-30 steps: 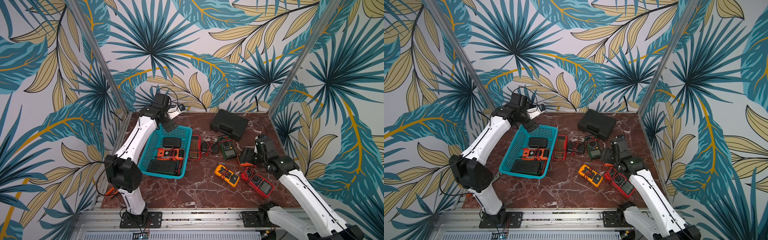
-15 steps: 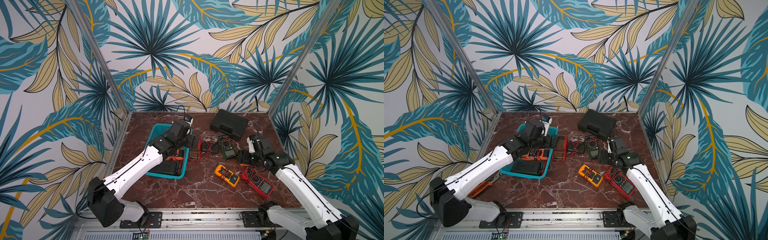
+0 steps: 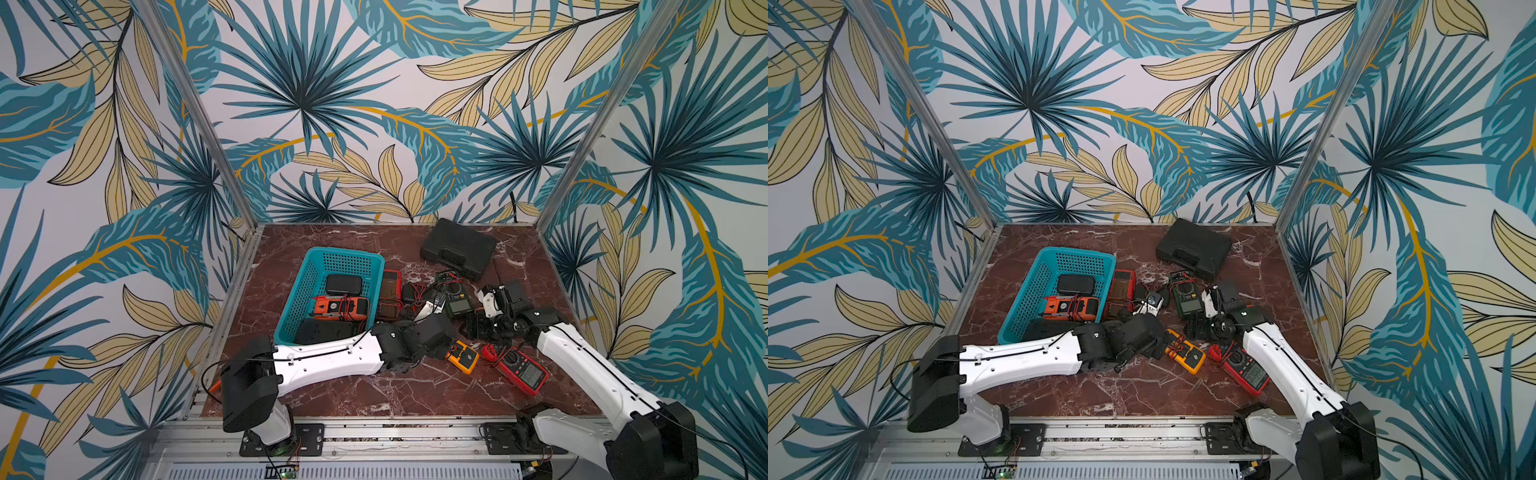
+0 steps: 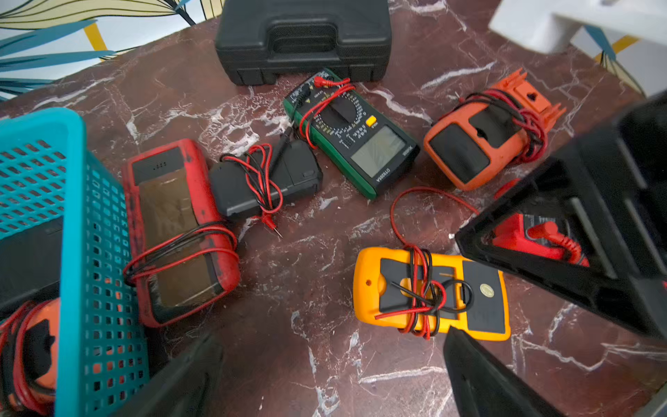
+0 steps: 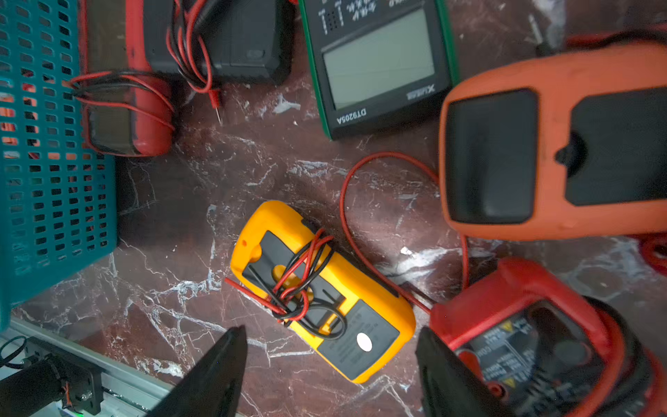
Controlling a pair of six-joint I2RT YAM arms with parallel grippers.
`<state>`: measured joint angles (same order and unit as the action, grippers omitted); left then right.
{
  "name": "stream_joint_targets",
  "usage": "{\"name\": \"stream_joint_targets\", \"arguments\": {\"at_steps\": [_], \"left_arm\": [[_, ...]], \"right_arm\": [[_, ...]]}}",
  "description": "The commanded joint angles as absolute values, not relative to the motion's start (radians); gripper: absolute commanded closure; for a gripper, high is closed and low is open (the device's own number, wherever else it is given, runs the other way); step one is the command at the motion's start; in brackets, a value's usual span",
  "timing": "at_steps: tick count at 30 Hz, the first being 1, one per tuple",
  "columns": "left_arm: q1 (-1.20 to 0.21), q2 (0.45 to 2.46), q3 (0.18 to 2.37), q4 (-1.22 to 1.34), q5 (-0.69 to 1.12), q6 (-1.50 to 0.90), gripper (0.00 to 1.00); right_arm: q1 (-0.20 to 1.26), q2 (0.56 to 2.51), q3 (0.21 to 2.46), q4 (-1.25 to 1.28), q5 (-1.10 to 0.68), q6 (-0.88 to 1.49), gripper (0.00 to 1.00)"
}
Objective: Put the multimeter into the basket
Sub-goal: Adjust the multimeter at the center of the board.
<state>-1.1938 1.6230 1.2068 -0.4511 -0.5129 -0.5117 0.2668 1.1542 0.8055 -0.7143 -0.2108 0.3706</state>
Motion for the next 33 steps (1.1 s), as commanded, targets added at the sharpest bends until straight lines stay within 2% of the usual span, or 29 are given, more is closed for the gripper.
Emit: {"name": "stream_joint_targets", "arguments": {"at_steps": [1, 18, 28, 31, 33], "left_arm": [[-1.203, 1.627, 1.226, -0.476, -0.577, -0.585, 0.00], [-1.216, 1.534, 1.016, -0.422, -0.616, -0.834, 0.00], [-1.216, 1.444, 0.948, -0.421, -0.670, -0.877, 0.00], [-1.216, 1.415, 0.929, -0.422, -0.688, -0.877, 0.00], [-1.216, 1.396, 0.915, -0.412, -0.690, -0.872, 0.00]], "right_arm": [[0.263, 1.180, 0.778, -0.648, -0.239, 0.406, 0.24], [0.326, 1.397, 0.740, -0.516, -0.213, 0.451, 0.24], [0.430, 1.365, 0.681, -0.469, -0.236, 0.542, 0.24], [0.466, 1.345, 0.666, -0.468, -0.225, 0.565, 0.20], [0.494, 1.328, 0.666, -0.484, -0.207, 0.566, 0.08]]}}
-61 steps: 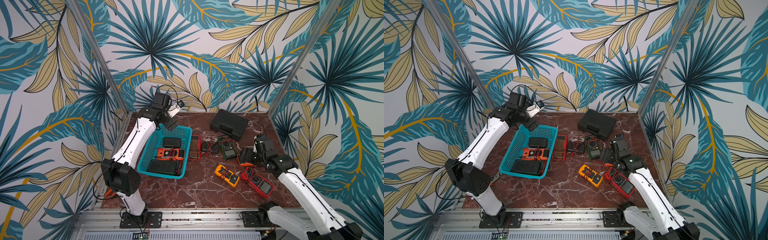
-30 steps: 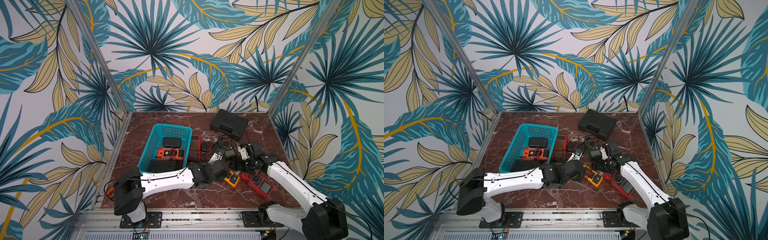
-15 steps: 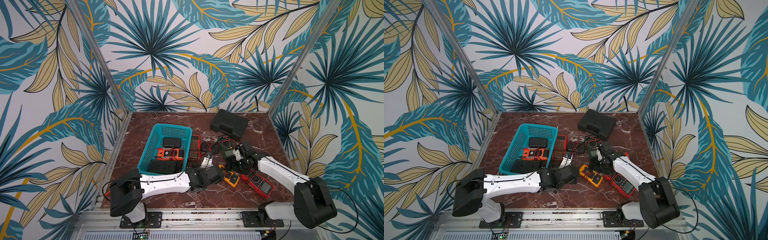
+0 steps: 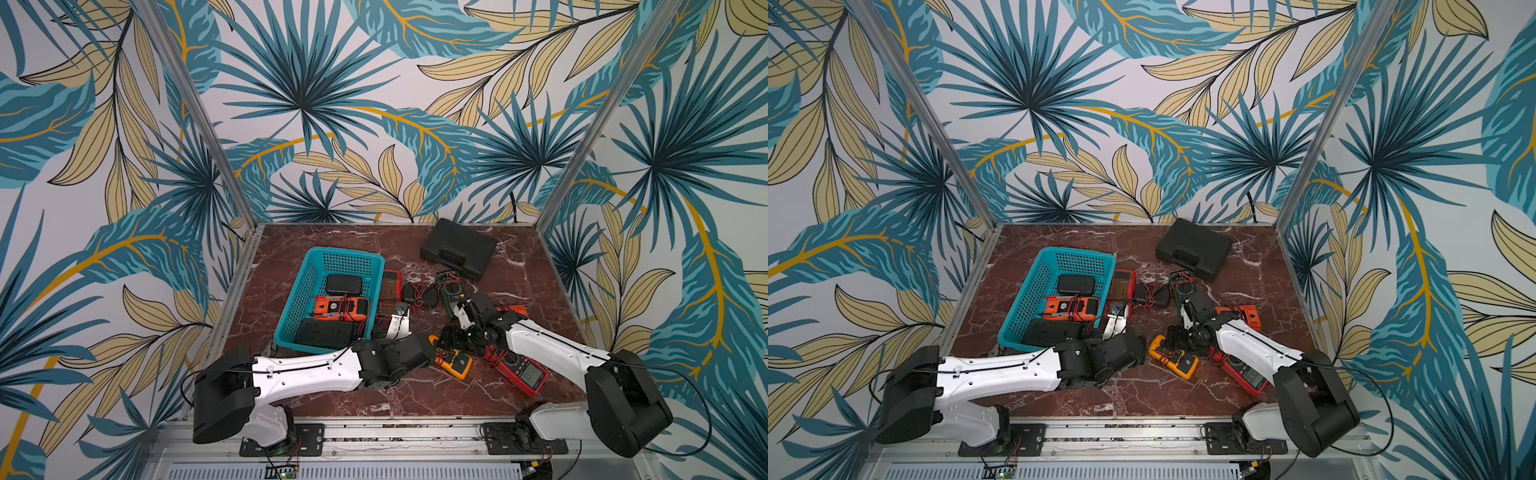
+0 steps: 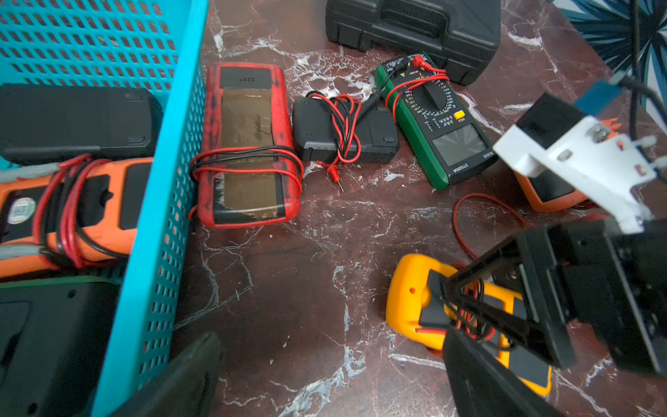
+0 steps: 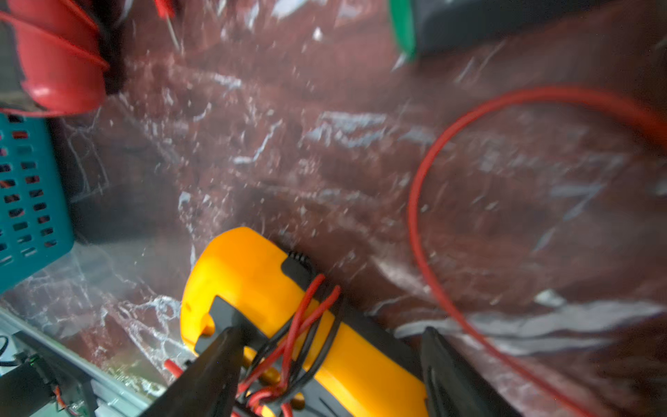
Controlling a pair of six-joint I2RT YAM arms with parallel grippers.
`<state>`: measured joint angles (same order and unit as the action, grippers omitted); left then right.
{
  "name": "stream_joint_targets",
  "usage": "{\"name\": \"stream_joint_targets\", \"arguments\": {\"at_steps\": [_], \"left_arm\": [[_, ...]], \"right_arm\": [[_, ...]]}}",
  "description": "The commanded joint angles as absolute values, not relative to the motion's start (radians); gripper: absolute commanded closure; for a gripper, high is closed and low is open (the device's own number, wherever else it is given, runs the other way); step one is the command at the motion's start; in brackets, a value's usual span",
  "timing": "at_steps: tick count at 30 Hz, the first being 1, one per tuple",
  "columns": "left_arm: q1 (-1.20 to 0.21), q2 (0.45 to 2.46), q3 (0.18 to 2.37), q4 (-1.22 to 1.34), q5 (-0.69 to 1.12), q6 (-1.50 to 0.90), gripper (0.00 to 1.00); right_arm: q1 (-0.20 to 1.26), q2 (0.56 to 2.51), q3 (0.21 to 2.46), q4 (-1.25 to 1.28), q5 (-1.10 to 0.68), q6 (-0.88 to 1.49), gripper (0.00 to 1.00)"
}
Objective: Put the multimeter into the basket
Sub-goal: Adjust the multimeter at the center of the board.
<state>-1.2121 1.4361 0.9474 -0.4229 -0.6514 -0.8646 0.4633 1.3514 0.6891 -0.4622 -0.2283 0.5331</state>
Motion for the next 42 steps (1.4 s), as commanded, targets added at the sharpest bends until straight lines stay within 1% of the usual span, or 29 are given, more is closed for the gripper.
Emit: {"name": "stream_joint_targets", "arguments": {"at_steps": [1, 2, 5, 11, 16, 20, 22, 24, 26, 29, 32, 35, 39, 42], "left_arm": [[-1.215, 1.389, 0.908, -0.405, -0.690, -0.866, 0.00], [-1.215, 1.379, 0.897, -0.394, -0.691, -0.861, 0.00], [-1.215, 1.347, 0.864, -0.345, -0.696, -0.843, 0.00], [-1.215, 1.275, 0.820, -0.308, -0.714, -0.823, 0.00], [-1.215, 1.226, 0.800, -0.313, -0.722, -0.815, 0.00], [-1.215, 1.225, 0.797, -0.305, -0.667, -0.779, 0.00], [-1.221, 1.239, 0.801, -0.294, -0.619, -0.759, 0.00], [-1.247, 1.259, 0.789, -0.228, -0.590, -0.717, 0.00], [-1.287, 1.296, 0.799, -0.207, -0.584, -0.692, 0.00], [-1.344, 1.386, 0.846, -0.241, -0.610, -0.685, 0.00], [-1.396, 1.475, 0.890, -0.304, -0.647, -0.718, 0.00], [-1.413, 1.531, 0.897, -0.344, -0.644, -0.779, 0.00], [-1.413, 1.576, 0.858, -0.281, -0.648, -0.821, 0.00], [-1.406, 1.631, 0.861, -0.206, -0.672, -0.810, 0.00]], "right_arm": [[0.508, 1.320, 0.668, -0.493, -0.198, 0.561, 0.03], [0.525, 1.312, 0.672, -0.507, -0.179, 0.551, 0.01], [0.558, 1.301, 0.686, -0.546, -0.119, 0.530, 0.01], [0.615, 1.296, 0.683, -0.557, -0.089, 0.480, 0.00], [0.637, 1.306, 0.666, -0.532, -0.117, 0.514, 0.01], [0.647, 1.270, 0.670, -0.524, -0.139, 0.555, 0.01], [0.647, 1.239, 0.689, -0.546, -0.127, 0.558, 0.01], [0.647, 1.209, 0.718, -0.593, -0.063, 0.556, 0.00], [0.646, 1.194, 0.747, -0.633, -0.004, 0.548, 0.00], [0.643, 1.196, 0.783, -0.669, 0.054, 0.536, 0.01], [0.638, 1.217, 0.801, -0.676, 0.060, 0.529, 0.05], [0.631, 1.231, 0.810, -0.691, 0.085, 0.523, 0.05], [0.604, 1.239, 0.815, -0.702, 0.095, 0.521, 0.05], [0.593, 1.248, 0.812, -0.703, 0.087, 0.520, 0.06]]}}
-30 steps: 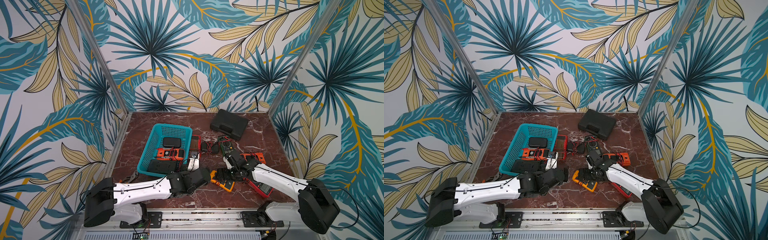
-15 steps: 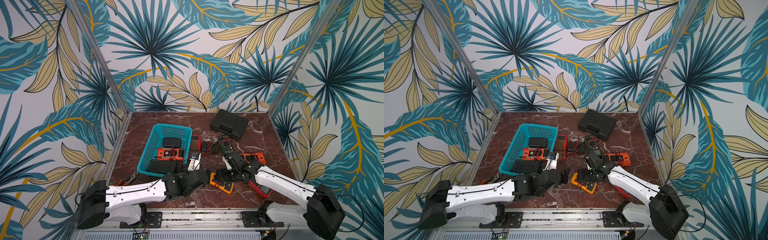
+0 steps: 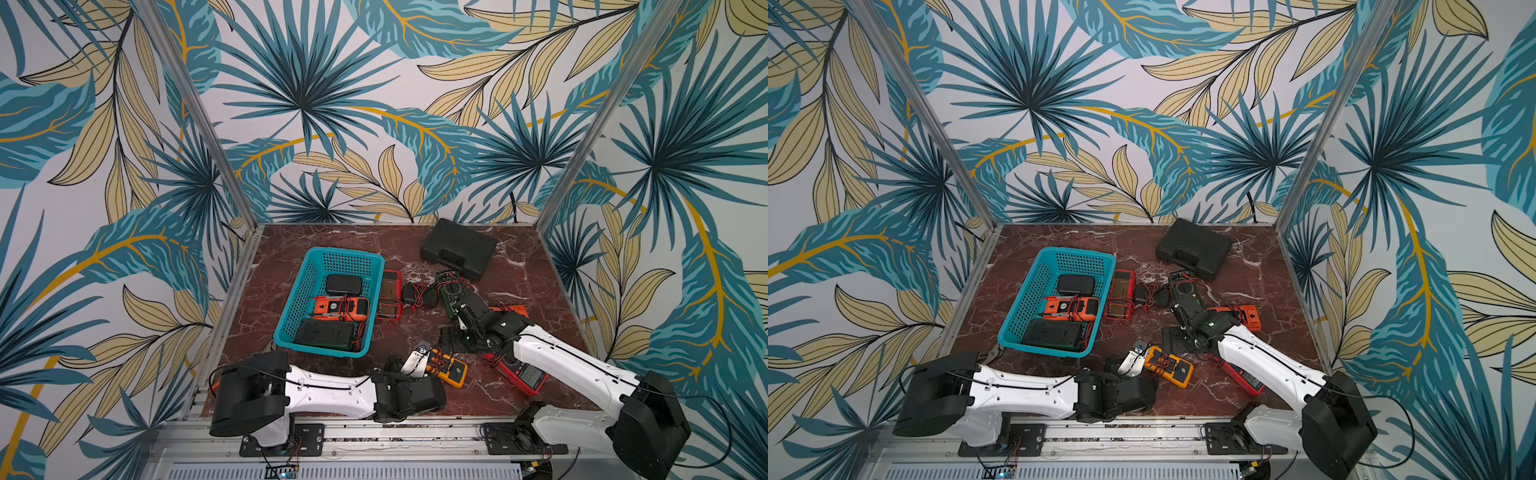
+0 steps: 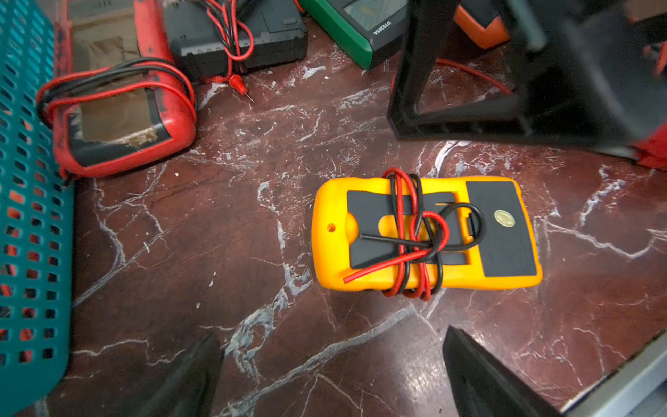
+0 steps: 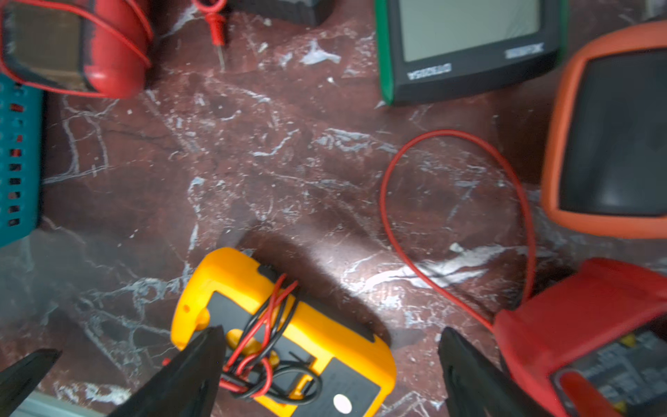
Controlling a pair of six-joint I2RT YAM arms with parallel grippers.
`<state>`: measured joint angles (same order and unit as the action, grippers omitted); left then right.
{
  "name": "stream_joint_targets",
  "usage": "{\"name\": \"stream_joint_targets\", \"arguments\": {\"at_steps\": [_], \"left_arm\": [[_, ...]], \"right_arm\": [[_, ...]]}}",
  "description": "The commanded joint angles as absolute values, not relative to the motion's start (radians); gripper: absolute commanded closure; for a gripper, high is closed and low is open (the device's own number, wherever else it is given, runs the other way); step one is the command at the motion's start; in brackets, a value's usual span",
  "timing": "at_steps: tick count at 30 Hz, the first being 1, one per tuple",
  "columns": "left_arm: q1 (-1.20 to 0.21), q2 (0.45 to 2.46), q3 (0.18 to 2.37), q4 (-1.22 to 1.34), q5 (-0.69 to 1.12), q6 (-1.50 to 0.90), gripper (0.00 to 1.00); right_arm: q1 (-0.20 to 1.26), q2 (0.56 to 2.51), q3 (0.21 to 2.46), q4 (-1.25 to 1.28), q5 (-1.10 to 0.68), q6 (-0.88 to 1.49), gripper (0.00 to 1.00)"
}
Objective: Put the multimeter into the basket
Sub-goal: Adjust the multimeter at the center of the board.
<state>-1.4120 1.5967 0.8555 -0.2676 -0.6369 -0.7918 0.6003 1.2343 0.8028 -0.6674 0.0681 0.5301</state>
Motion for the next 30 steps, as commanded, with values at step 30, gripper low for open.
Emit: {"name": "stream_joint_targets", "arguments": {"at_steps": [30], "left_arm": [[-1.134, 1.555, 0.897, -0.265, -0.515, -0.724, 0.00]], "right_arm": [[0.627, 1.172, 0.709, -0.673, 0.040, 0.650, 0.01]]}}
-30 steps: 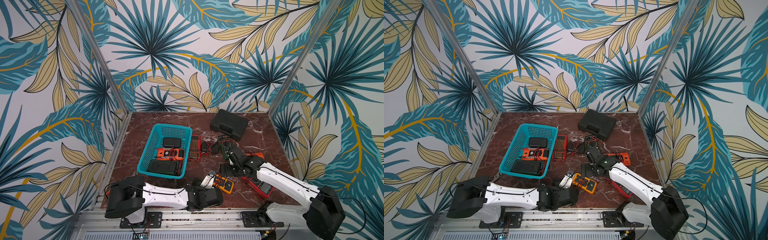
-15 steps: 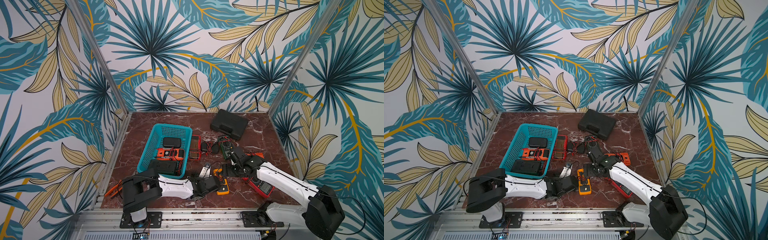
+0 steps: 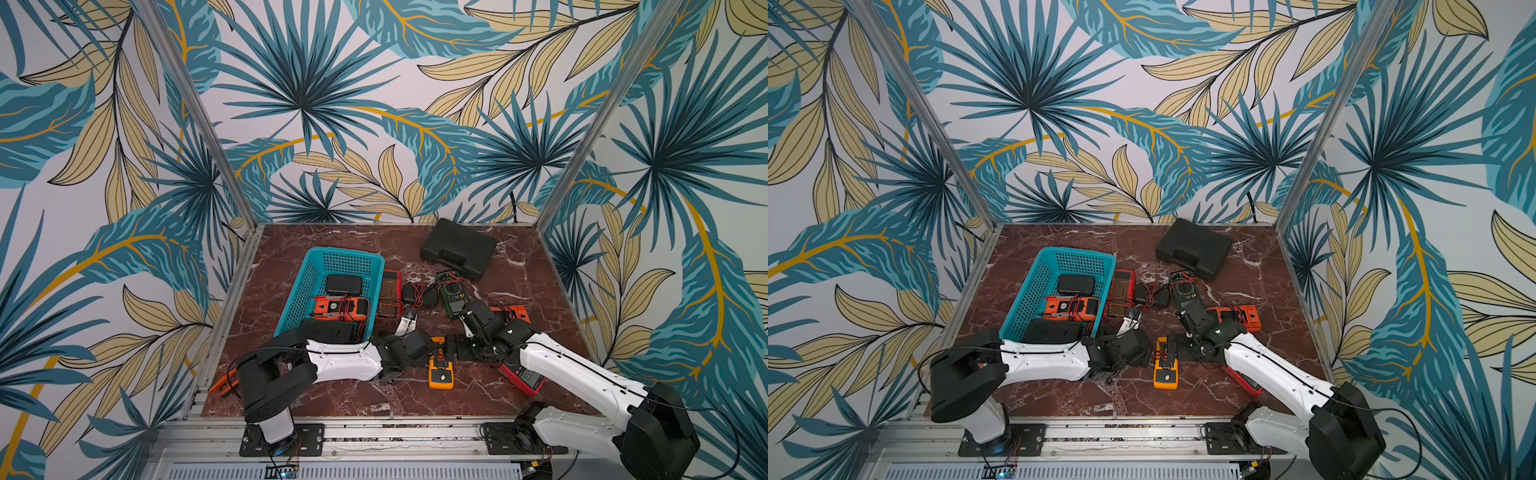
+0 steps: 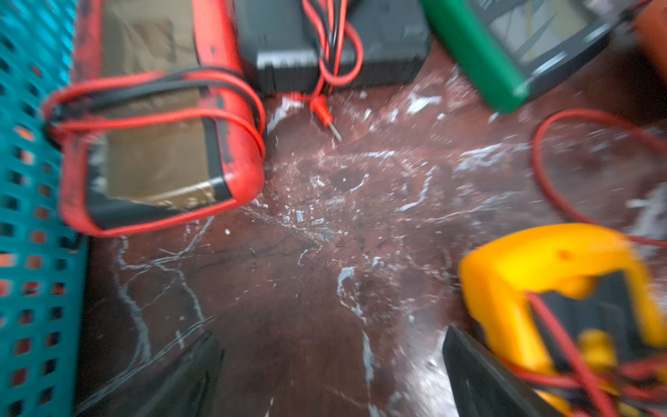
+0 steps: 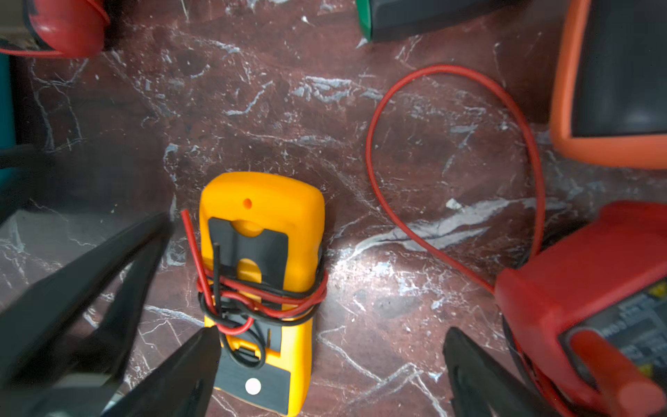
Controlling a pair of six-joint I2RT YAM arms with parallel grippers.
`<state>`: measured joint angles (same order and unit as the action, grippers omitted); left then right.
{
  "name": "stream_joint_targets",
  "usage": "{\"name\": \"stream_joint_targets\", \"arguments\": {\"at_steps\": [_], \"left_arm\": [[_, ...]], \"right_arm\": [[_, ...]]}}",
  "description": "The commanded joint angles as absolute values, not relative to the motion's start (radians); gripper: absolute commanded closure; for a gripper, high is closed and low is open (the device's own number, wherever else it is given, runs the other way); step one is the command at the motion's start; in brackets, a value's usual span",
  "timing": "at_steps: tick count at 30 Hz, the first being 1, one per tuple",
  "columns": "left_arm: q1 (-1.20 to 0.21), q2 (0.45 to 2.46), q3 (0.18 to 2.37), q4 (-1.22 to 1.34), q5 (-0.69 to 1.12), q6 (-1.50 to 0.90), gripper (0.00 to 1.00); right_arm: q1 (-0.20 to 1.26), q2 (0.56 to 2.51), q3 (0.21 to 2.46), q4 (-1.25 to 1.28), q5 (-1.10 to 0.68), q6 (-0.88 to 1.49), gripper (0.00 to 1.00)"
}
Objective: Put the multimeter into the basket
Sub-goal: Adjust the multimeter at the center of the board, then pick up the multimeter from the center of the board.
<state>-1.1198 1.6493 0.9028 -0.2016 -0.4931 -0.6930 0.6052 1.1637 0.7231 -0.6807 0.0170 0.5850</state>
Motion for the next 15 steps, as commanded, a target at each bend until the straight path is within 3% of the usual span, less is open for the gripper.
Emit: {"name": "stream_joint_targets", "arguments": {"at_steps": [1, 15], "left_arm": [[-1.141, 1.516, 0.888, -0.292, -0.532, -0.740, 0.00], [-1.164, 1.005, 0.708, -0.476, -0.707, -0.855, 0.00]], "right_arm": [[0.638, 1.181, 0.713, -0.666, 0.047, 0.667, 0.01], [0.789, 1.434, 0.788, -0.600, 0.138, 0.790, 0.01]]}}
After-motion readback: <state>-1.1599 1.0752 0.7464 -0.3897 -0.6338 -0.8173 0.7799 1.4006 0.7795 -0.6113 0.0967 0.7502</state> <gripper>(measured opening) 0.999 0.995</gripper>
